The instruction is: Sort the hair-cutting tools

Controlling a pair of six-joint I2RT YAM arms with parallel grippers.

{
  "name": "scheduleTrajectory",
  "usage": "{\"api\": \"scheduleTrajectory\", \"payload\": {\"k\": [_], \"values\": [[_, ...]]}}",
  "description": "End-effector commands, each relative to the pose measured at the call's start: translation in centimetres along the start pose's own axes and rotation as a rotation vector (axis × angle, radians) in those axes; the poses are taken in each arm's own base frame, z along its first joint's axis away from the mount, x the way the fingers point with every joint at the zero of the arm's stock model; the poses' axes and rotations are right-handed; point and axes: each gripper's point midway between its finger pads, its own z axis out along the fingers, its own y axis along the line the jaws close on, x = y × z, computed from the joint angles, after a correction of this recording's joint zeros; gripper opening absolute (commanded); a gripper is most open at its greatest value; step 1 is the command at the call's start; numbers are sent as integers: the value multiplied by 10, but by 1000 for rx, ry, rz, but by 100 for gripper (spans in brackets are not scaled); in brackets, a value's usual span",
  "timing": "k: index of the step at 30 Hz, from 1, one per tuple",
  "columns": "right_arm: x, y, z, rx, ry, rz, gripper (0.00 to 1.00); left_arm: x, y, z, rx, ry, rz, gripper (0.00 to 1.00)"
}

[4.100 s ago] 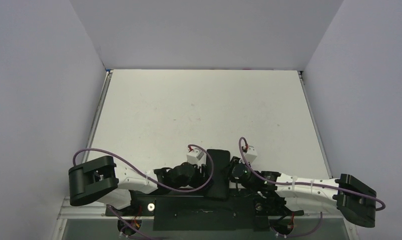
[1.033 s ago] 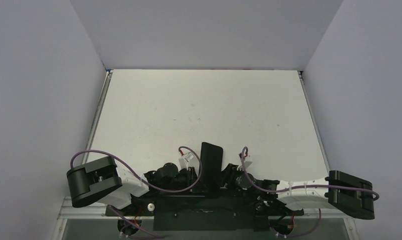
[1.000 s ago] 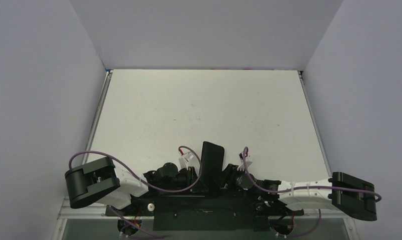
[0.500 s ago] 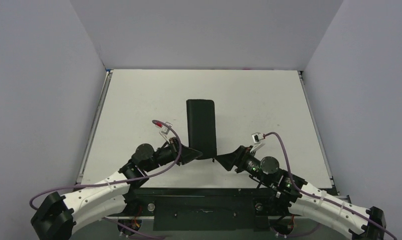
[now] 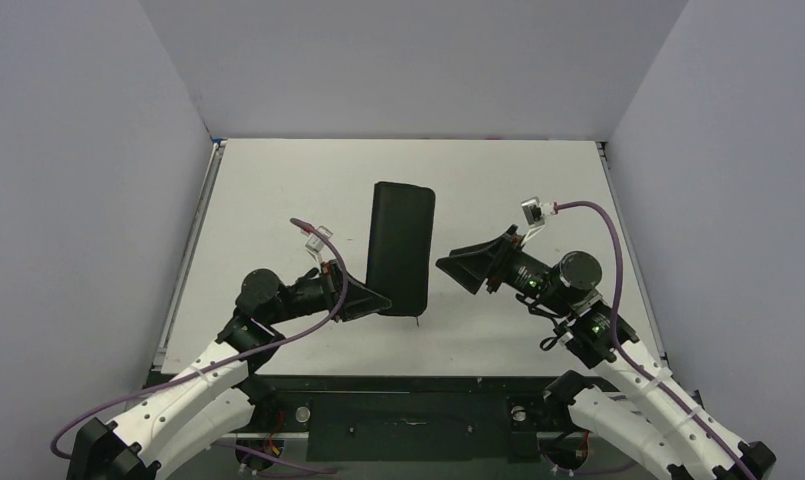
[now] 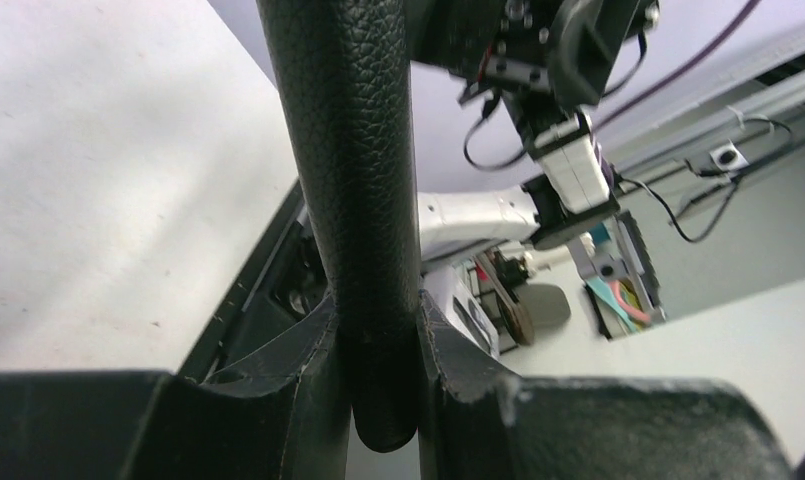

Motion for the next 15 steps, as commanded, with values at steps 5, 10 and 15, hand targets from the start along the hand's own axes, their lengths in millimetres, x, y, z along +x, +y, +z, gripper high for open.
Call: {"api": "scheduleTrajectory", "payload": {"k": [5,10,15], "values": [[-26,28,6,-127,32,-72,74,-13,-85,-9,288,40,198,0],[-29,18,7,-94,41,-75,74,-16,-93,-8,305,47,211,0],[-37,31,7,-143,31,-74,74,-15,-92,-6,306,64,208,0]]}}
